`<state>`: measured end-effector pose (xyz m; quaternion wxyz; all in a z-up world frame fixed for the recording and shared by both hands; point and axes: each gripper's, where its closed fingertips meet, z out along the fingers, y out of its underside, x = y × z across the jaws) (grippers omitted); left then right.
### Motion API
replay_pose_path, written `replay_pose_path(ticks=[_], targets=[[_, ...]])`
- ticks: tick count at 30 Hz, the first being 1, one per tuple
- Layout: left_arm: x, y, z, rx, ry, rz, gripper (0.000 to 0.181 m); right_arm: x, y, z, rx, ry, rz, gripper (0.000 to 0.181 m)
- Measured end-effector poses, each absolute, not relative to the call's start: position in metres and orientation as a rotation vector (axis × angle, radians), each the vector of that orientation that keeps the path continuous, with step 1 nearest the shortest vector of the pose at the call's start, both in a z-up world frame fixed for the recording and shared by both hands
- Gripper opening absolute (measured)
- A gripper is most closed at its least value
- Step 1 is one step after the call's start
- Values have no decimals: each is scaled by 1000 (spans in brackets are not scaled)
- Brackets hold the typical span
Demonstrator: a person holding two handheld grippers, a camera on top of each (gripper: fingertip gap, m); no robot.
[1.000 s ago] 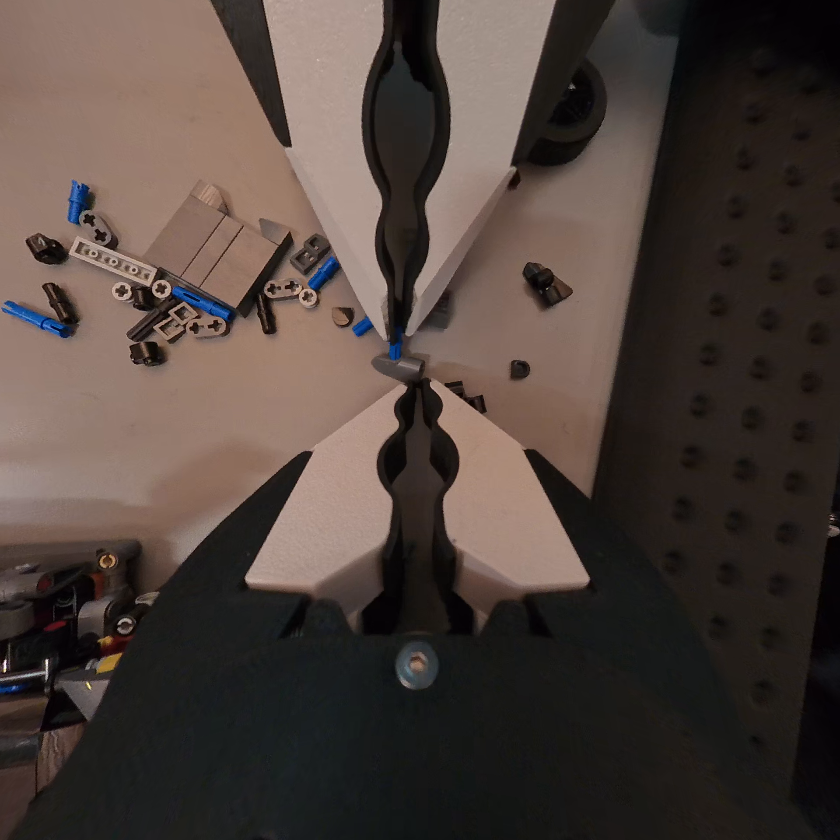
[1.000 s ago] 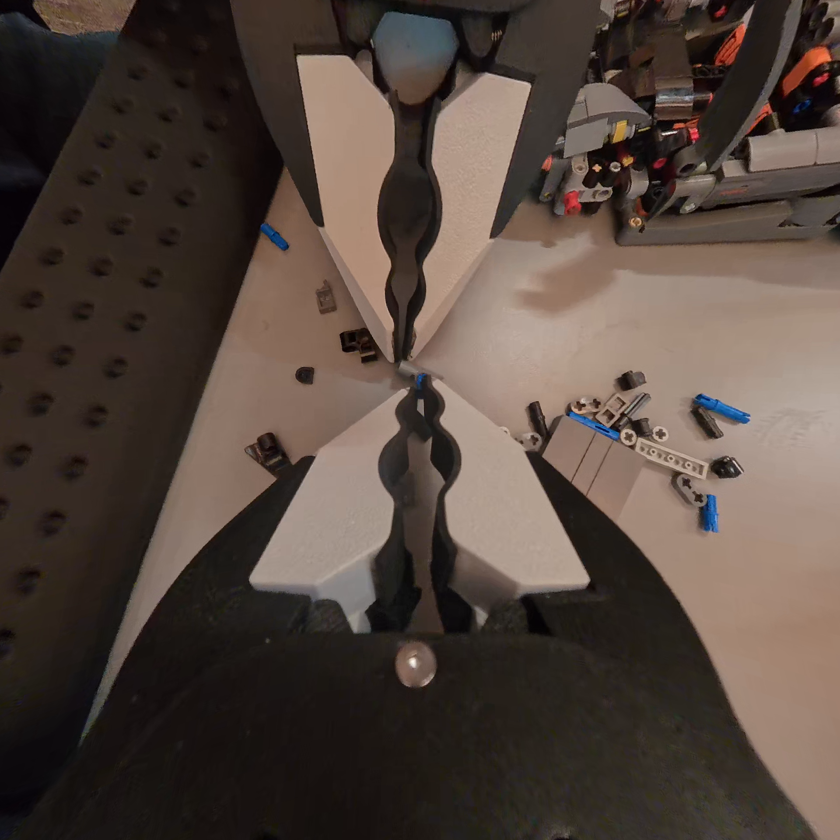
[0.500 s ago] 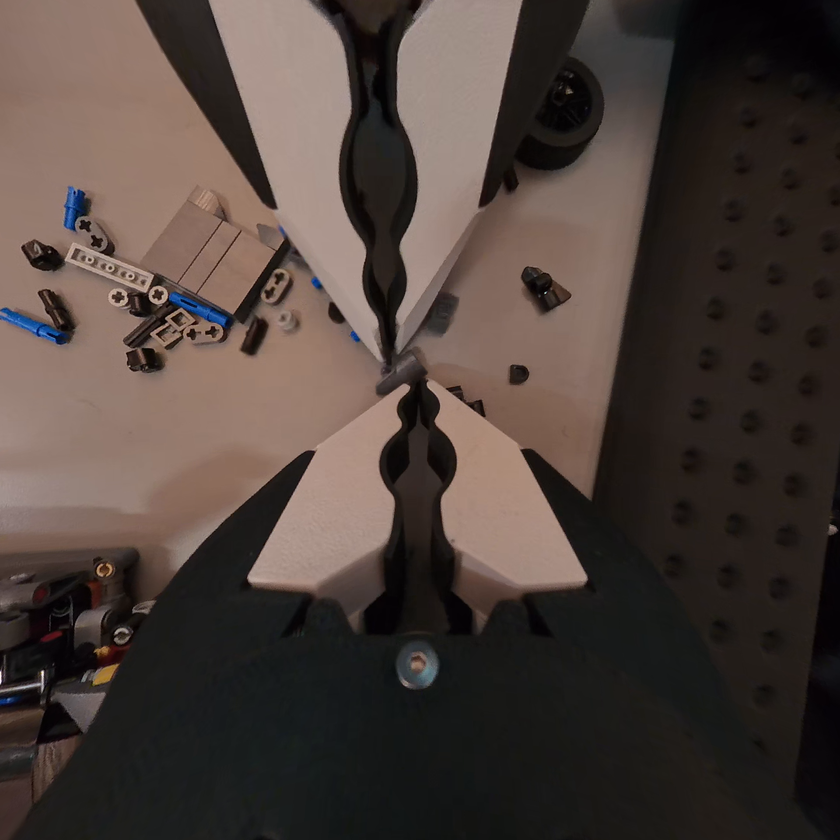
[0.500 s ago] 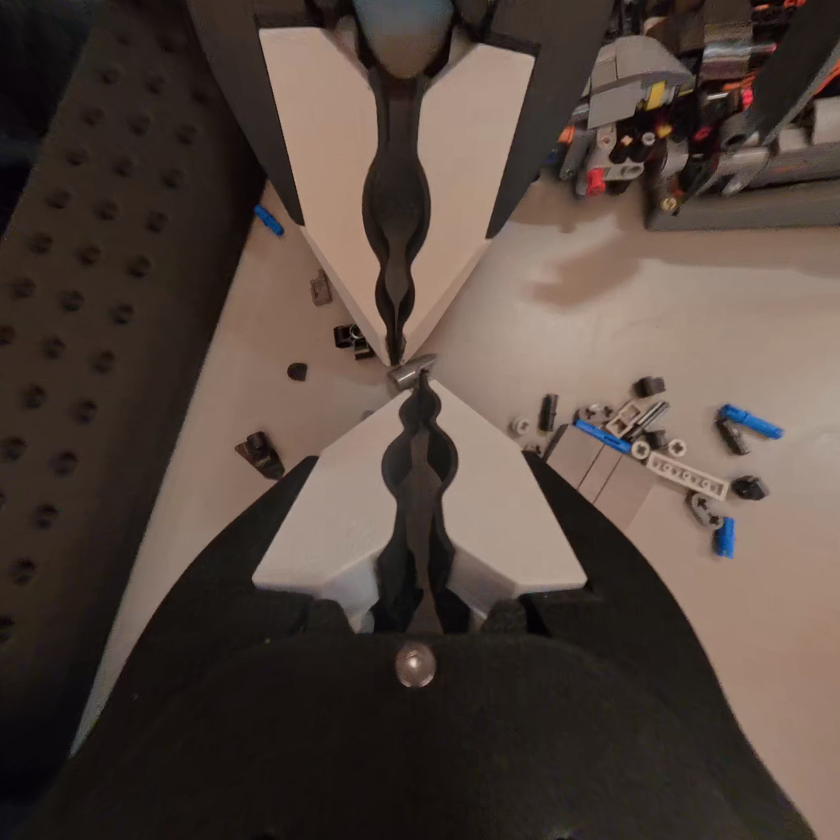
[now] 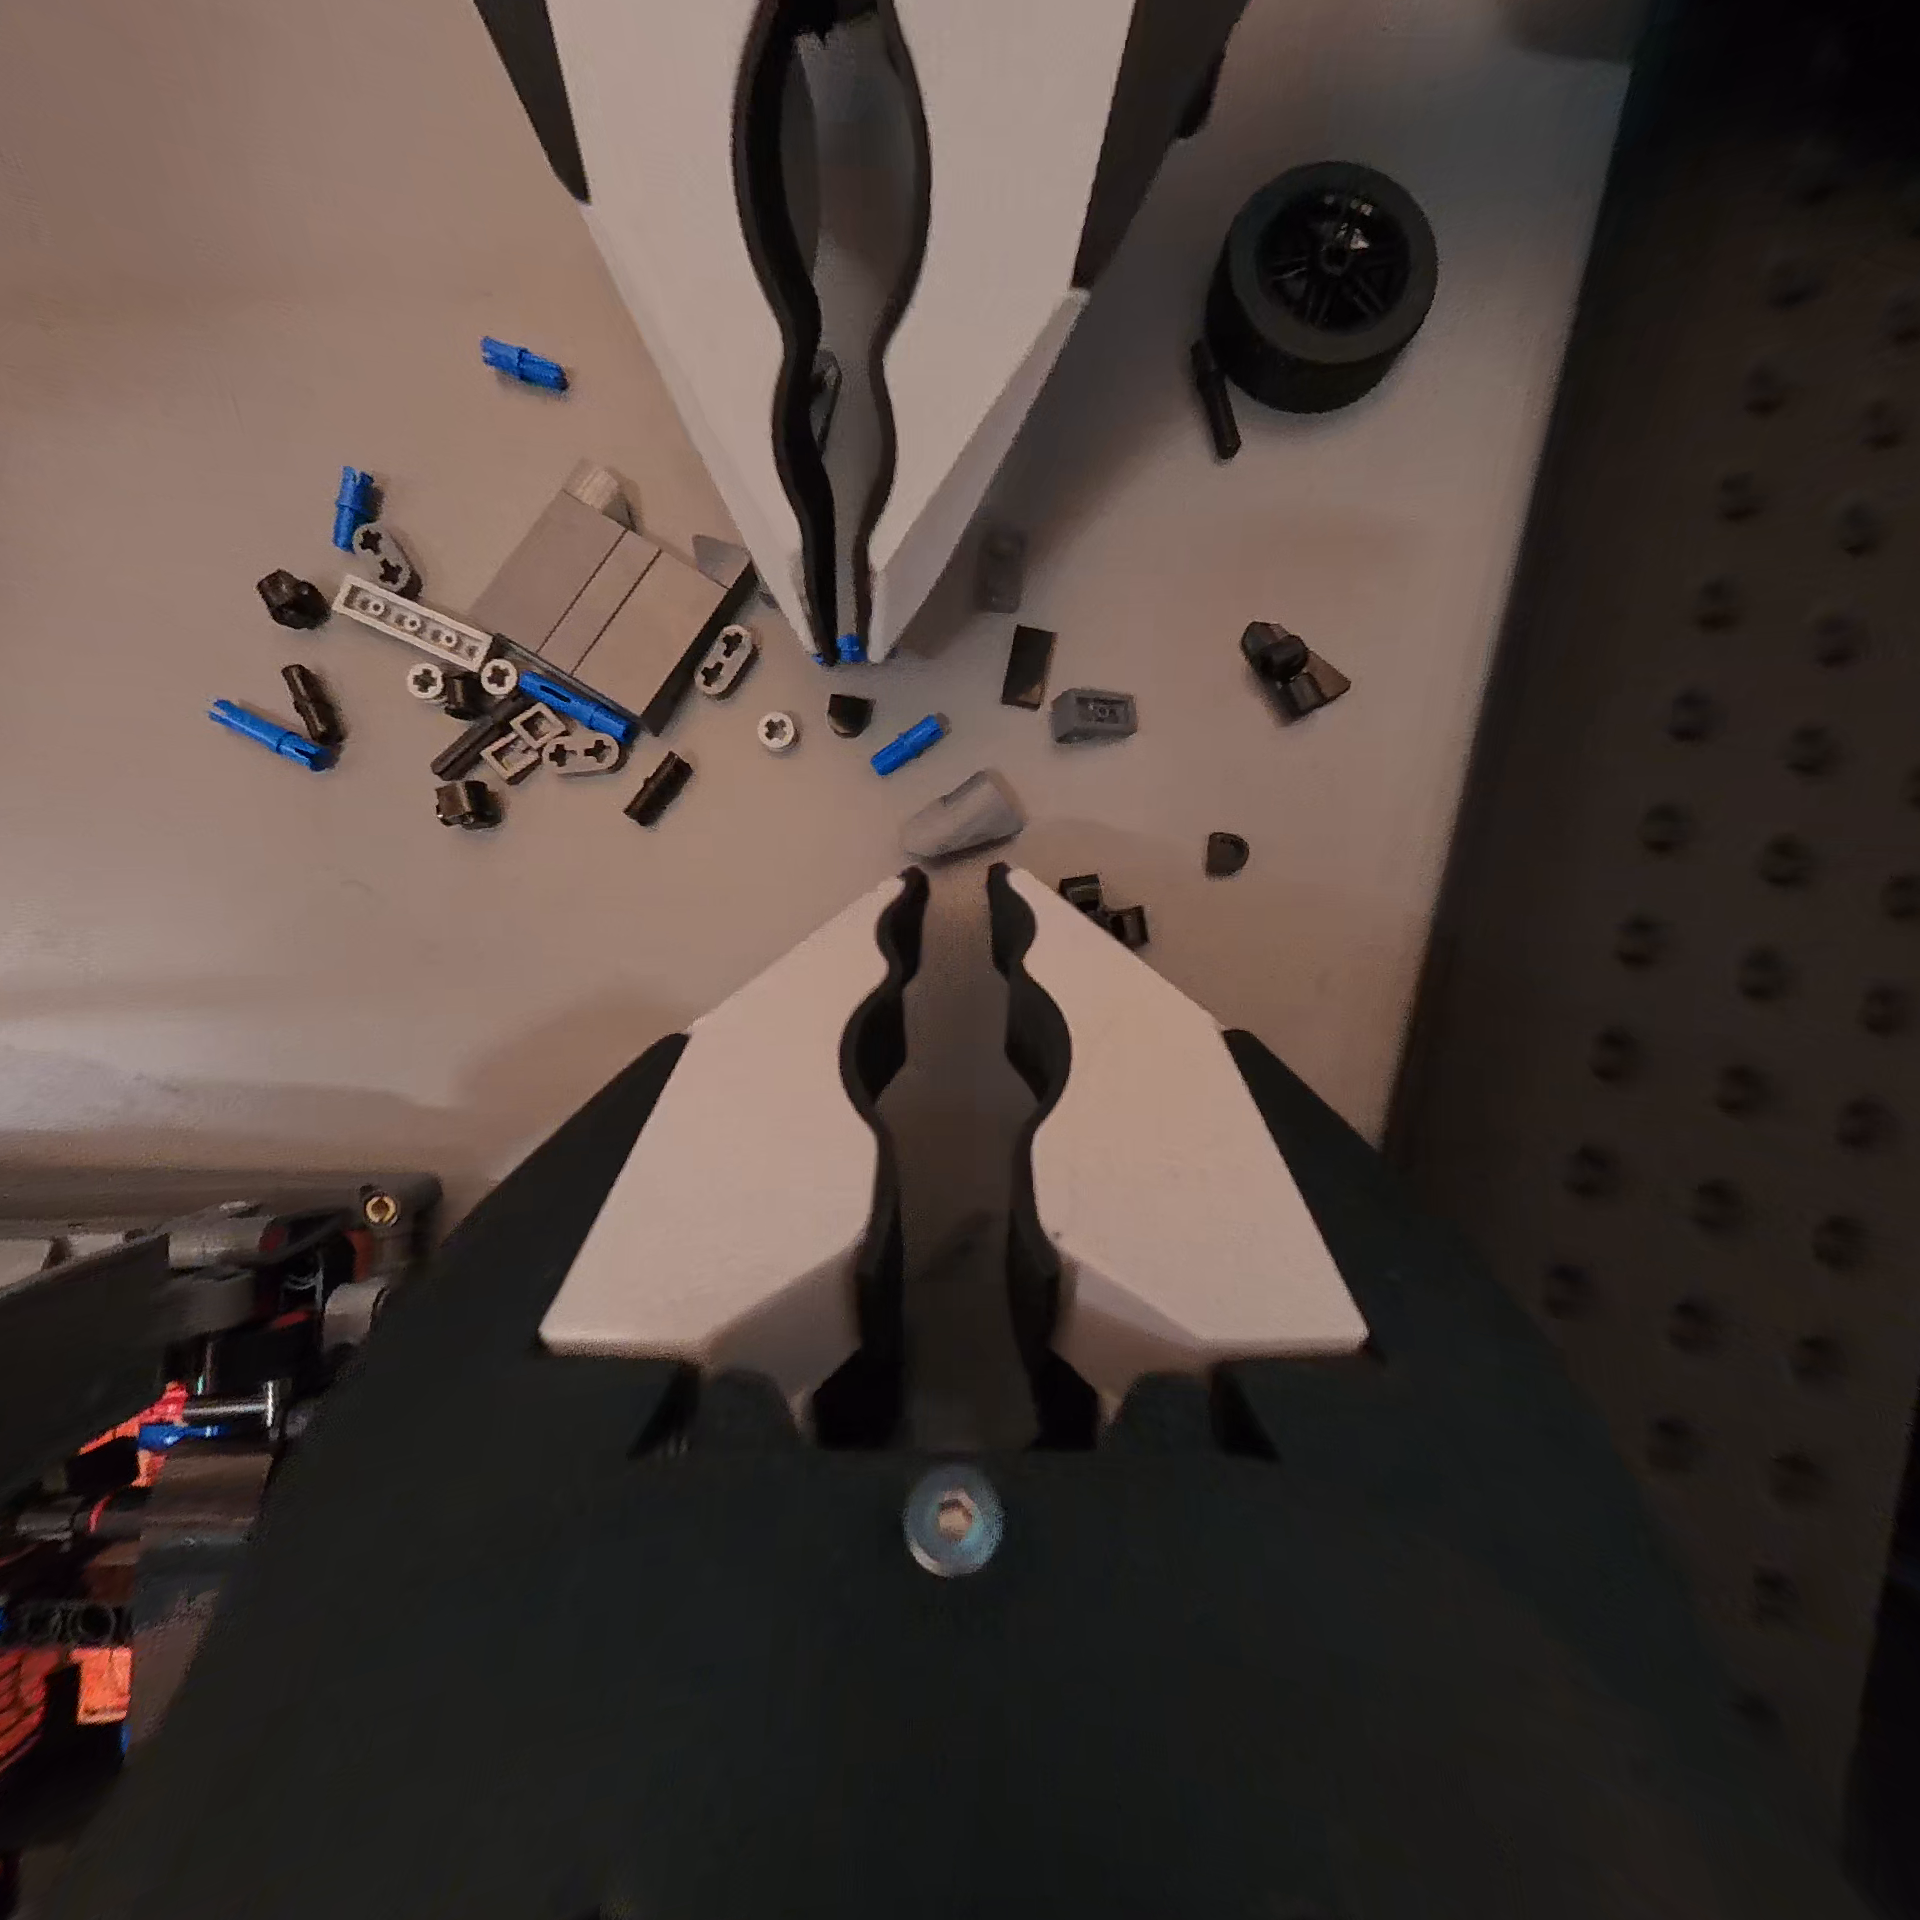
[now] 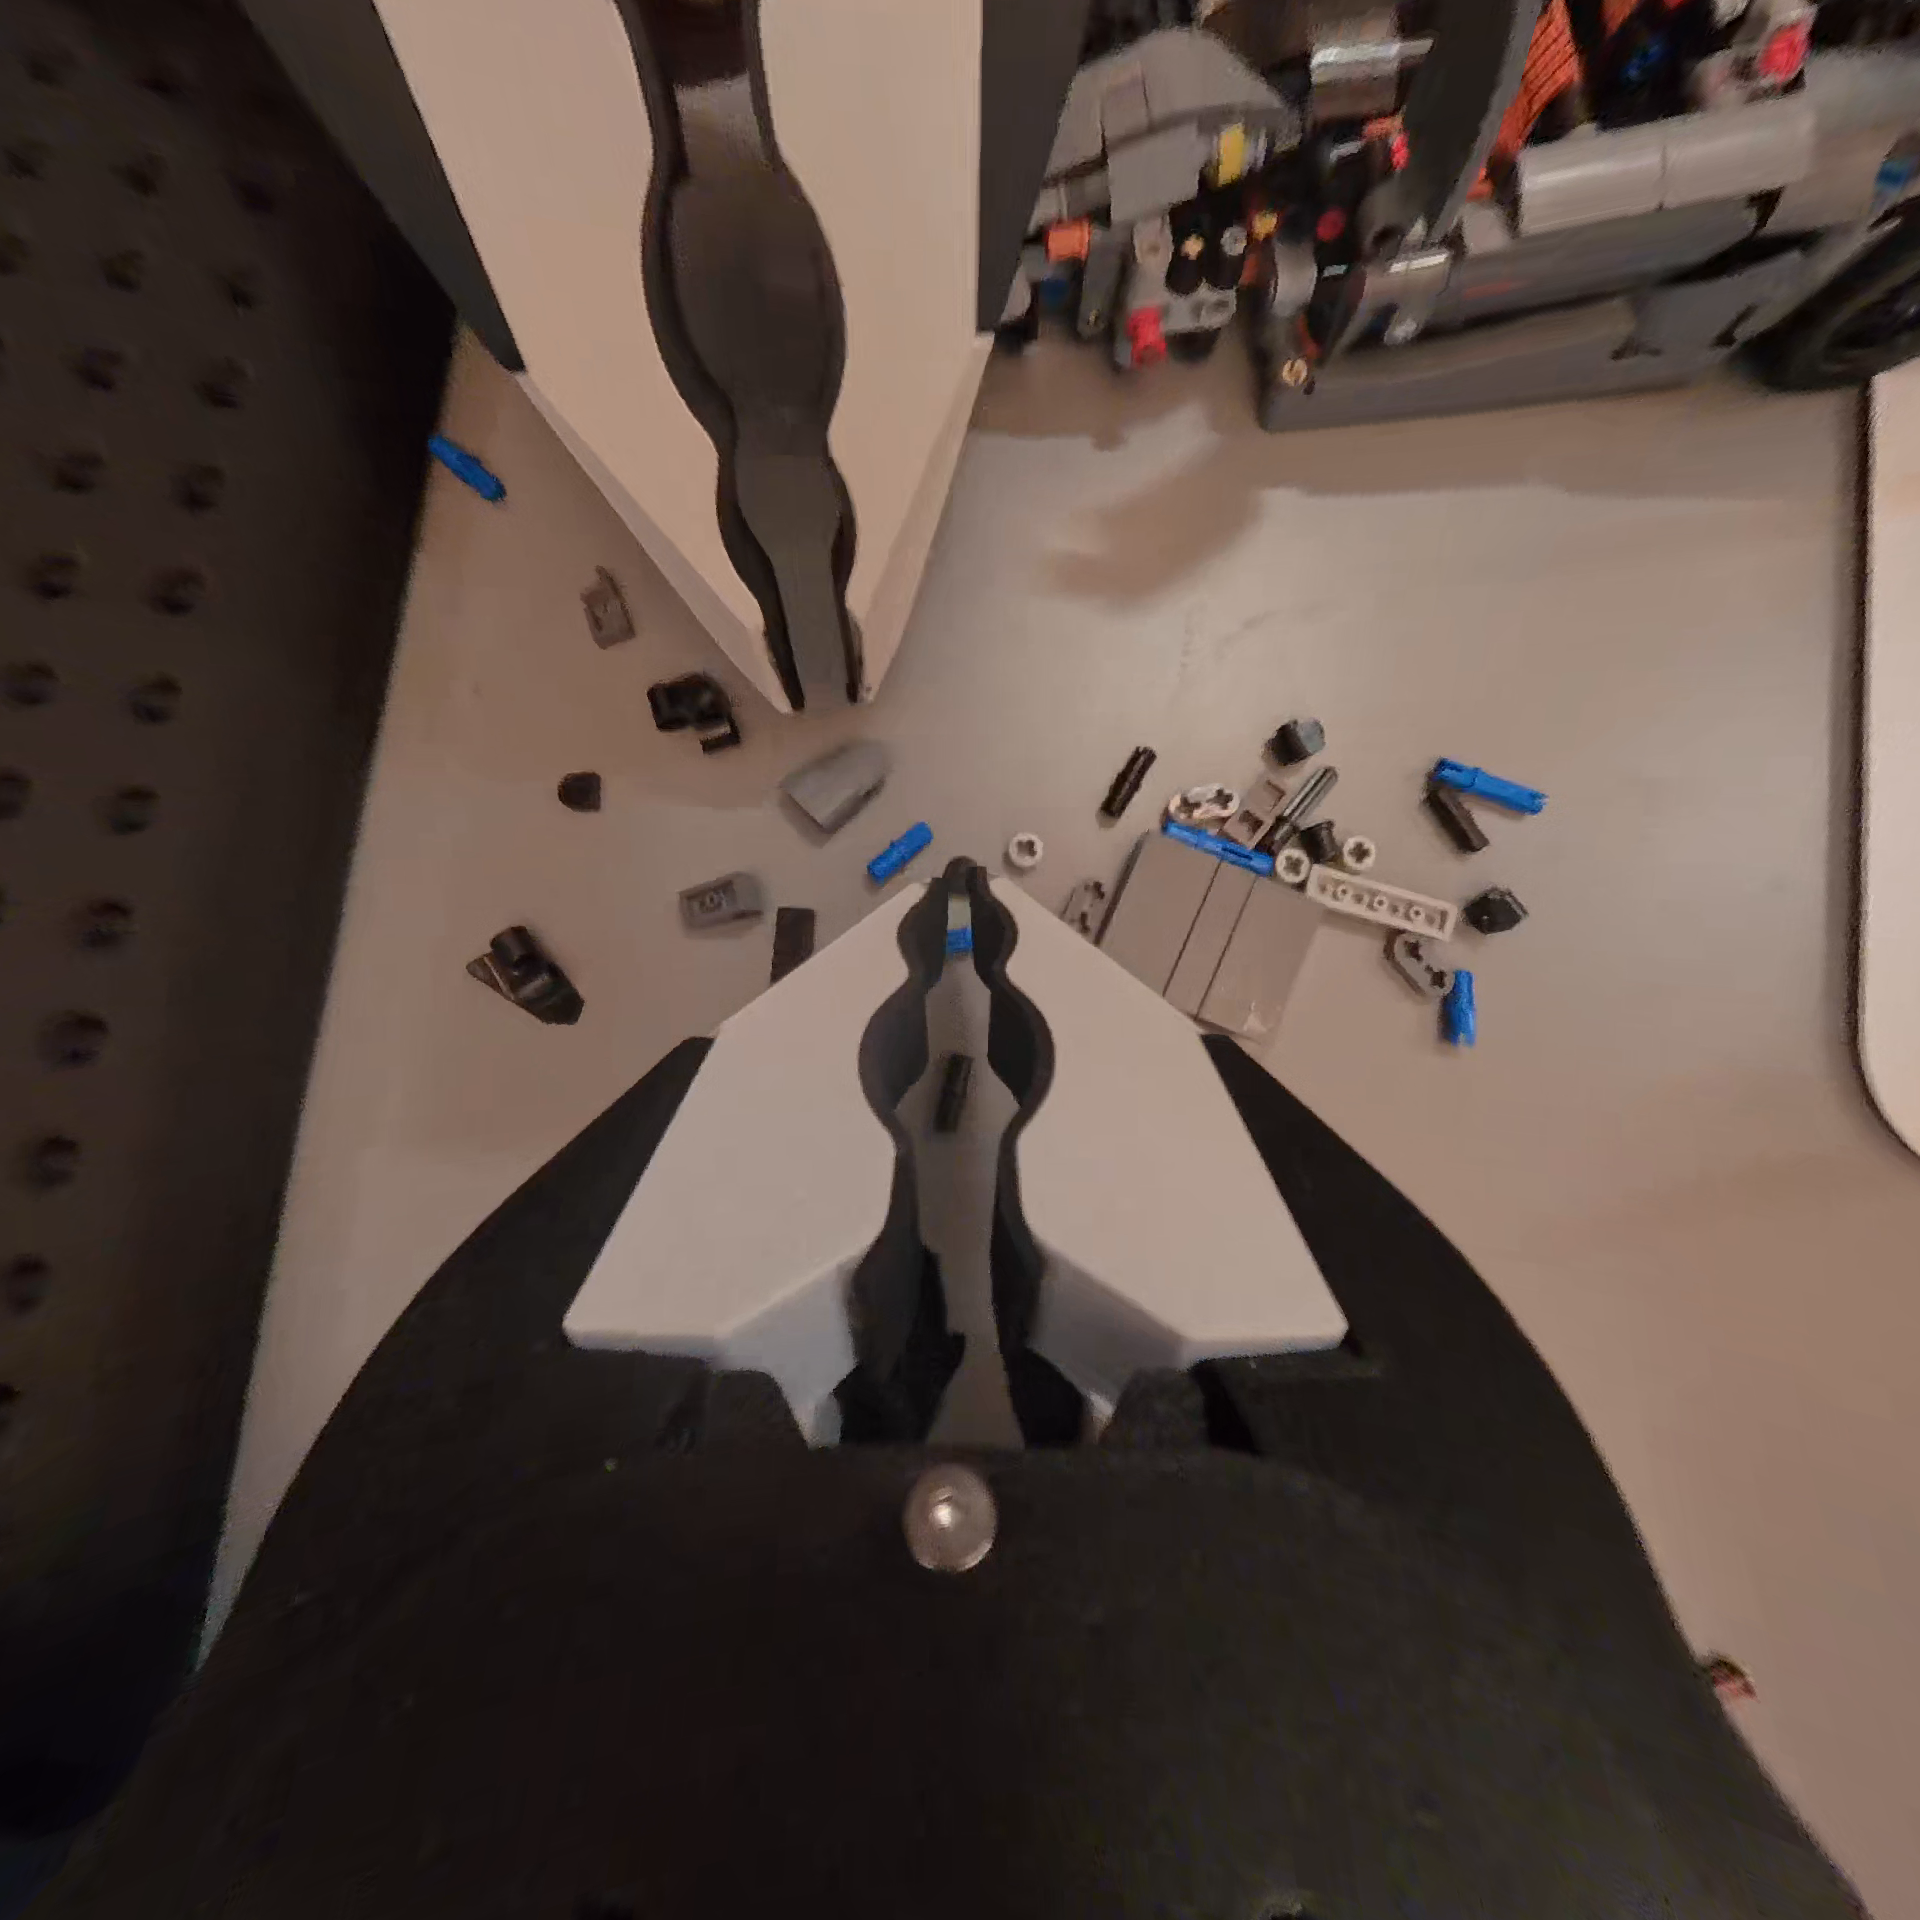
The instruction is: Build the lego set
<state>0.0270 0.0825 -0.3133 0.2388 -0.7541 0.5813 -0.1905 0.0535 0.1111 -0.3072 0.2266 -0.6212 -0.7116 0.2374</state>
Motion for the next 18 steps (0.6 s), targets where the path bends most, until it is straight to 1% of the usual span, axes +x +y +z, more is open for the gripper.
replay_pose_path(ticks=[2, 4, 8, 11, 13, 18], targets=[[29, 83, -317, -2071, 1595, -487, 22, 54, 109, -312, -1733, -1974, 652, 6], [31, 81, -321, -2084, 1608, -476, 30, 56, 109, -315, -1750, -1984, 645, 5], [35, 81, -326, -2111, 1590, -467, 38, 53, 107, -316, -1739, -1996, 646, 2], [36, 84, -327, -2107, 1579, -438, 36, 52, 100, -320, -1744, -2034, 654, 0], [35, 86, -326, -2110, 1573, -429, 31, 49, 97, -323, -1736, -2057, 646, 0], [35, 83, -326, -2105, 1584, -432, 30, 41, 88, -325, -1710, -2113, 630, 0]])
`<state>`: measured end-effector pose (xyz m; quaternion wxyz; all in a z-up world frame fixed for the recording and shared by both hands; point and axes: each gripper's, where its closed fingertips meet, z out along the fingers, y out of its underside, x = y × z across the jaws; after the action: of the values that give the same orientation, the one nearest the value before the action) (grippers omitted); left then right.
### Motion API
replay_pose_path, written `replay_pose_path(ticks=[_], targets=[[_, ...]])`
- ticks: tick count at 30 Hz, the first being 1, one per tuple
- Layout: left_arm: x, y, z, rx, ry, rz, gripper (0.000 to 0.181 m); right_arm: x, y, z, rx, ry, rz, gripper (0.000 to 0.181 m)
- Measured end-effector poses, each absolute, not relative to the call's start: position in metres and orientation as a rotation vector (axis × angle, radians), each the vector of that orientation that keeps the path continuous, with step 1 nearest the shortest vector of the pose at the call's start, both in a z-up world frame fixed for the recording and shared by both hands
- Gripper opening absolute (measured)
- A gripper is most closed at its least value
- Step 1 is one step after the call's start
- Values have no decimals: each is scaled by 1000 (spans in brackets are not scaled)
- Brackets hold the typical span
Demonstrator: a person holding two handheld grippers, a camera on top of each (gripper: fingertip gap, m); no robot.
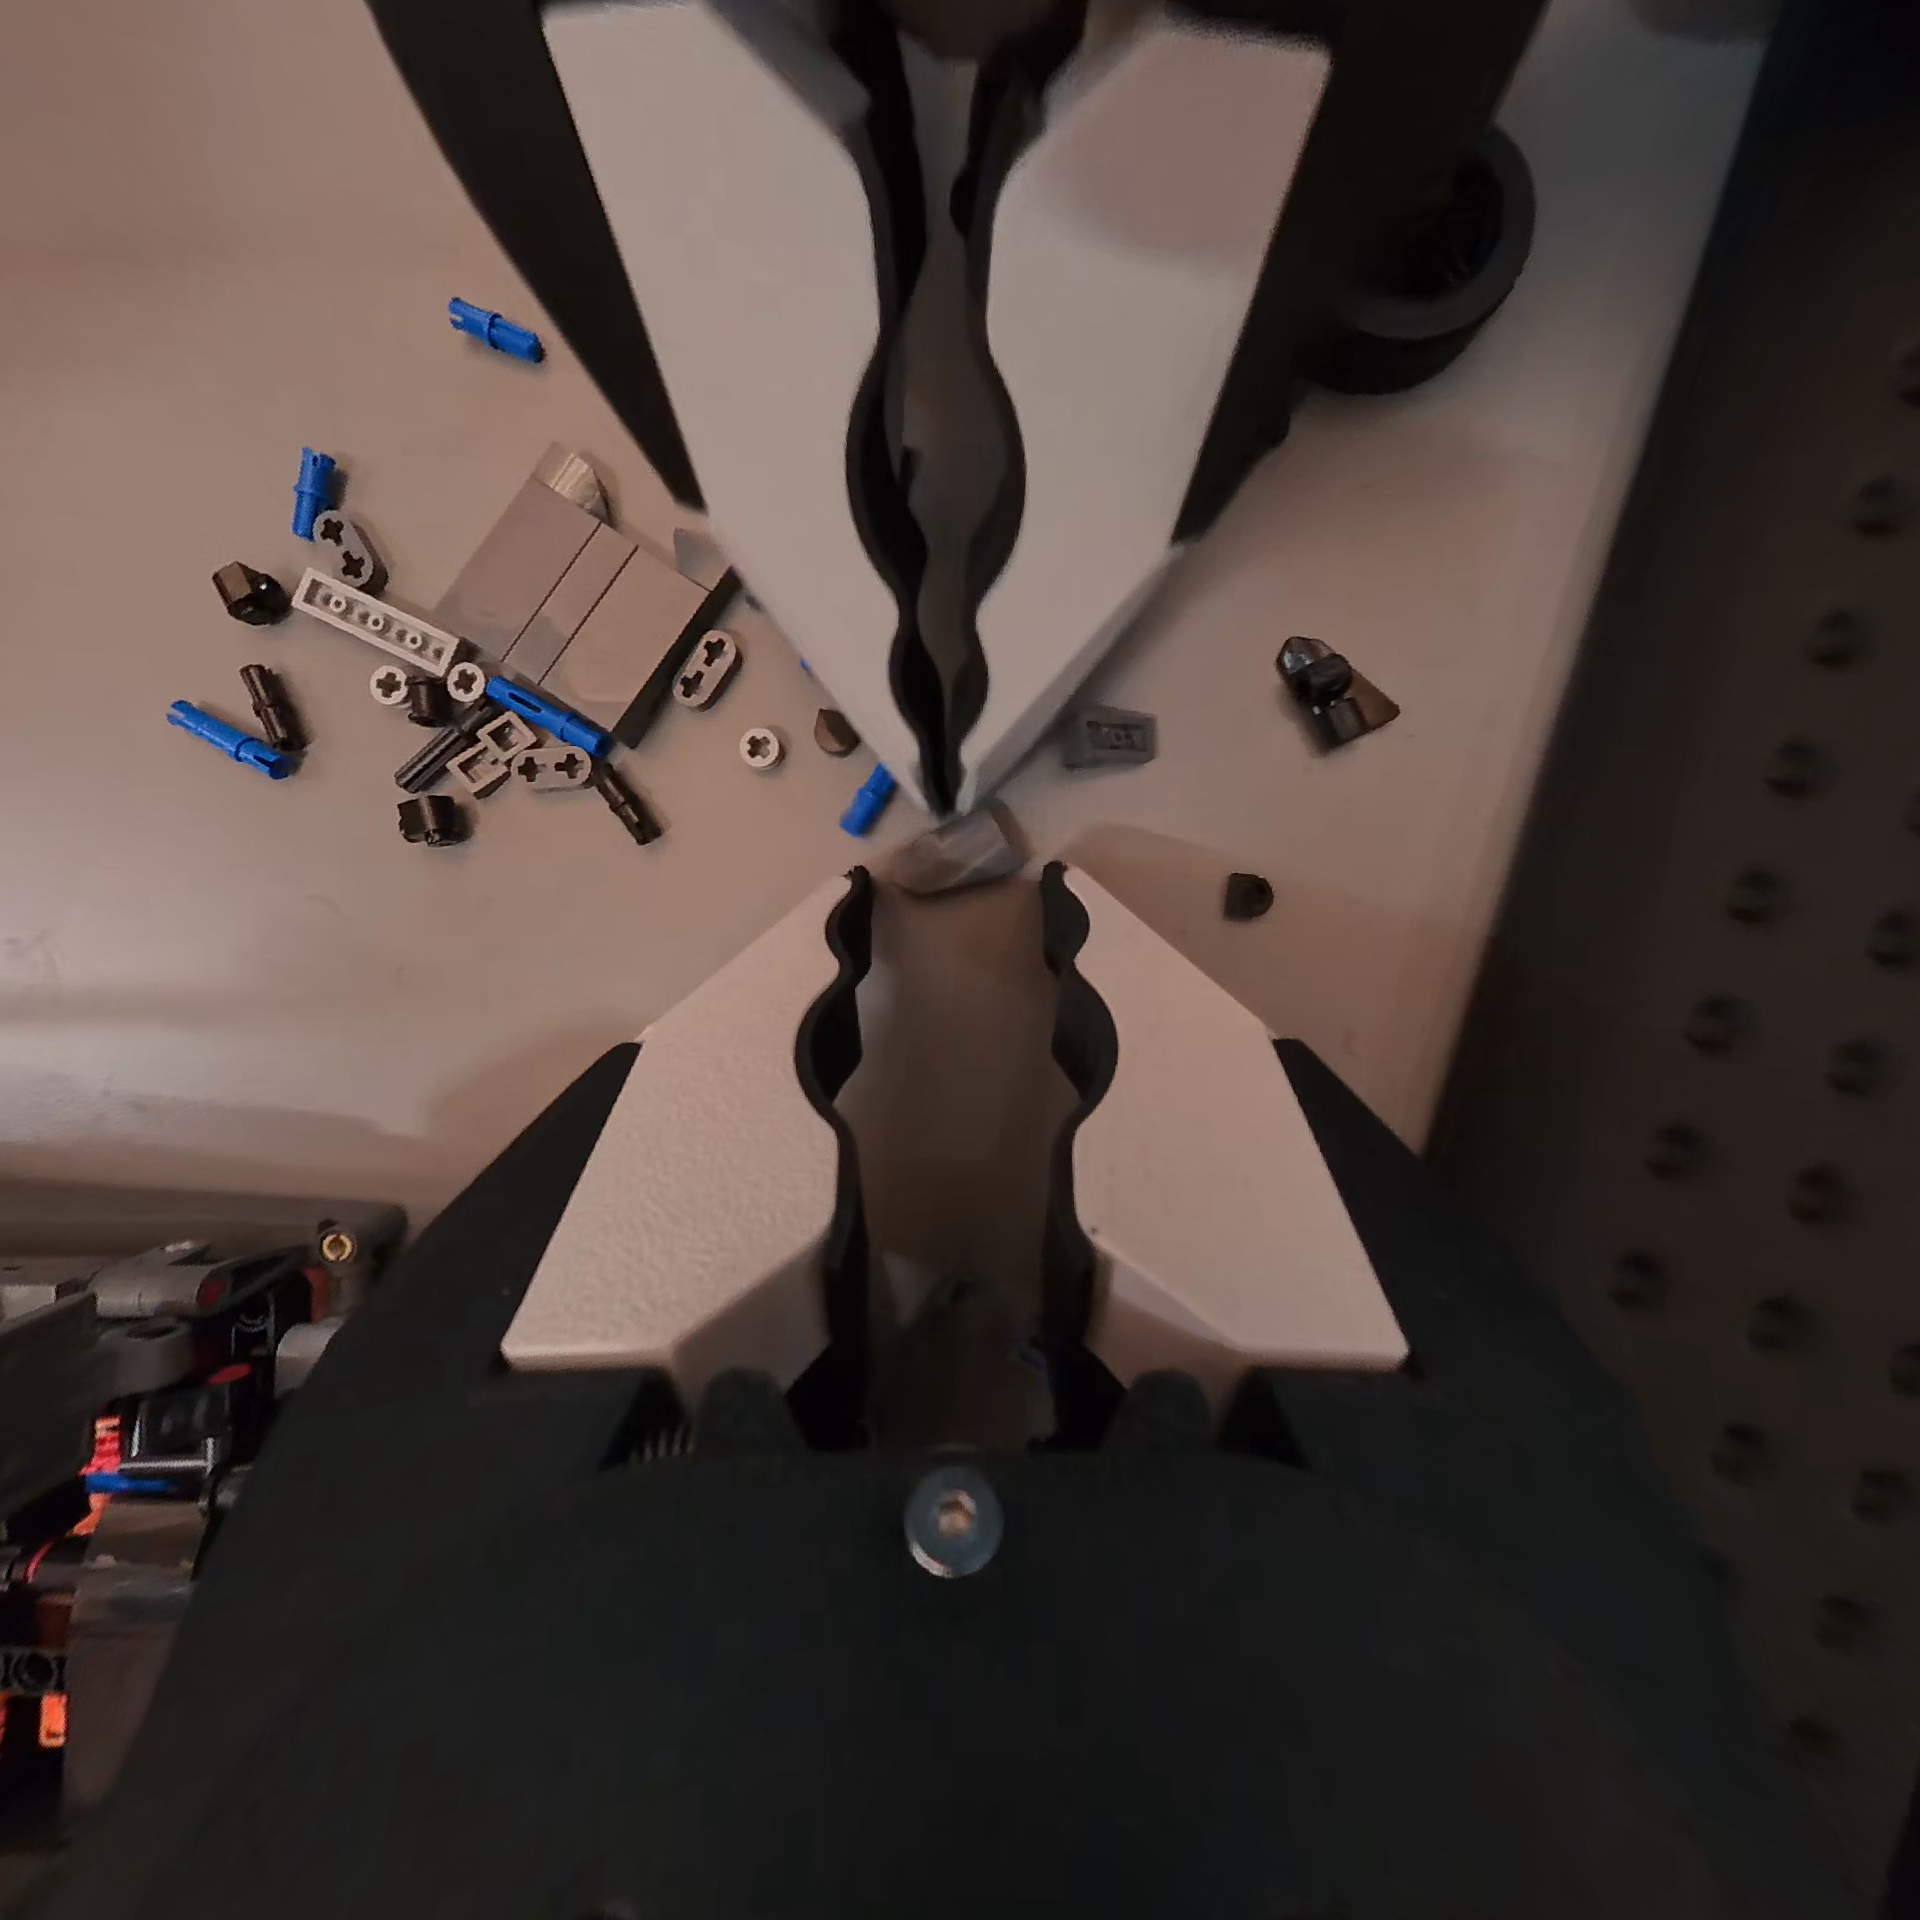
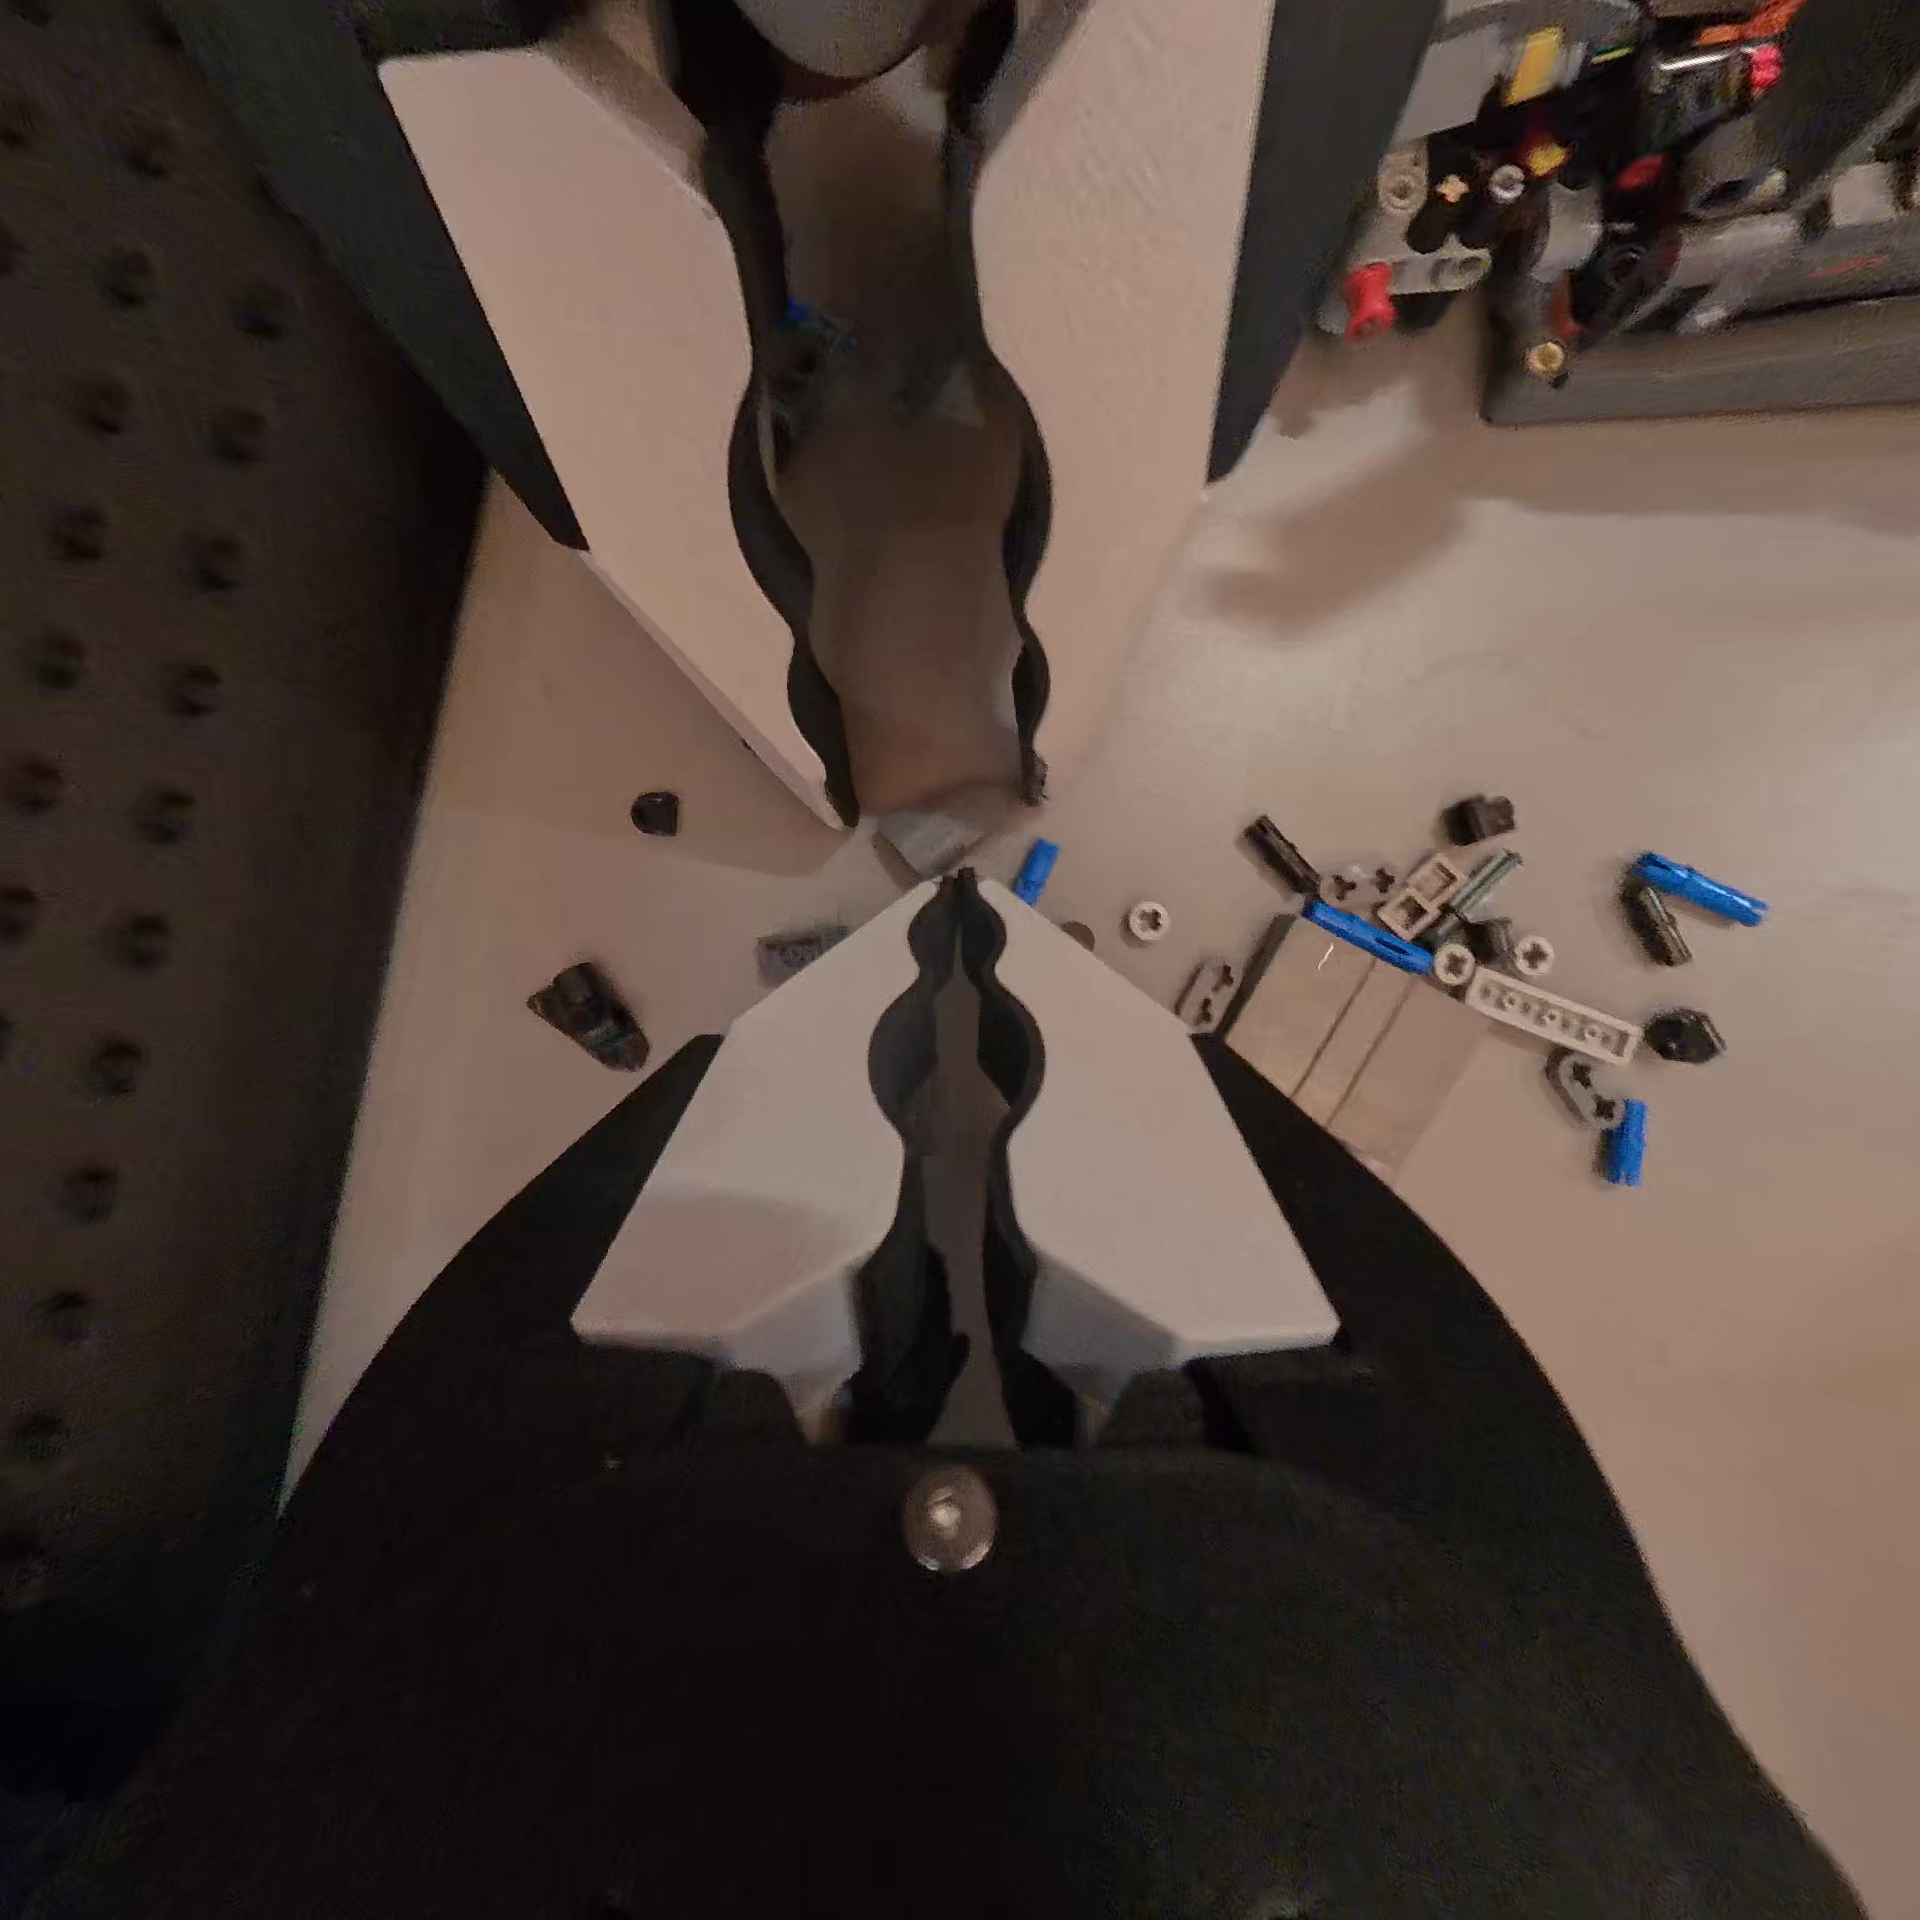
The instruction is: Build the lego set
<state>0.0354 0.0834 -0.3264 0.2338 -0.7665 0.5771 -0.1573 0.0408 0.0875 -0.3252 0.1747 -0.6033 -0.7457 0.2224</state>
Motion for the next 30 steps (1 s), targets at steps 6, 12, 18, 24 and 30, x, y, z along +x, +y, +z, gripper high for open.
replay_pose_path(ticks=[6, 12, 18, 24, 30], targets=[[35, 84, -326, -2095, 1582, -438, 24, 35, 83, -325, -1701, -2109, 658, 0], [36, 84, -326, -2092, 1582, -451, 21, 33, 82, -325, -1709, -2099, 669, 0], [34, 83, -326, -2080, 1614, -406, 20, 39, 90, -318, -1731, -2040, 685, 0], [30, 87, -320, -2064, 1598, -391, 20, 47, 108, -312, -1776, -1920, 654, 5], [27, 89, -319, -2057, 1607, -367, 20, 42, 104, -322, -1811, -1958, 610, 14]])
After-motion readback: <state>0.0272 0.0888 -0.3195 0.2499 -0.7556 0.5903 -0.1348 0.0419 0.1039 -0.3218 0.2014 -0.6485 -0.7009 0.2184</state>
